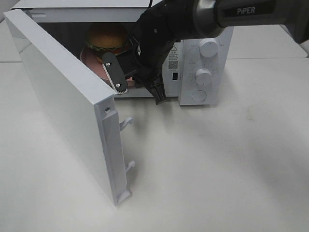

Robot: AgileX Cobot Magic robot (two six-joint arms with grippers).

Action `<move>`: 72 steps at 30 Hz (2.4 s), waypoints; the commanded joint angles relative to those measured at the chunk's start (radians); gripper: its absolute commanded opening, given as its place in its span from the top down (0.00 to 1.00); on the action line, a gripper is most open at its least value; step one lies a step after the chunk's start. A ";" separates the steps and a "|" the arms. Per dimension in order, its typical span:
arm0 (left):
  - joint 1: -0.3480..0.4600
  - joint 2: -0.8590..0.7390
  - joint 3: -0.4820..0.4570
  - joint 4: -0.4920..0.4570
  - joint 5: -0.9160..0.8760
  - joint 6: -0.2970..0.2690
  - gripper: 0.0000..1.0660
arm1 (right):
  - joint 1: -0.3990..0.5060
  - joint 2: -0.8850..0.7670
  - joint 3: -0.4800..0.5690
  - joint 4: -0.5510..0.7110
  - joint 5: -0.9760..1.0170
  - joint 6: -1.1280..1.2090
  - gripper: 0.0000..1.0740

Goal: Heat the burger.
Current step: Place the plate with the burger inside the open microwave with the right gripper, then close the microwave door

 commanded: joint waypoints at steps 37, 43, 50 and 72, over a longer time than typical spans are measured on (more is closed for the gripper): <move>-0.006 -0.011 0.000 -0.002 -0.011 0.001 0.06 | -0.013 0.055 -0.054 -0.009 -0.122 0.111 0.56; -0.006 -0.011 0.000 -0.002 -0.011 0.001 0.06 | -0.013 0.027 0.001 0.033 -0.159 0.129 0.48; -0.006 -0.011 0.000 -0.002 -0.011 0.001 0.06 | -0.012 -0.036 0.069 0.053 -0.189 0.149 0.27; -0.006 -0.011 0.000 -0.002 -0.011 0.001 0.06 | -0.013 -0.187 0.235 0.083 -0.192 0.152 0.30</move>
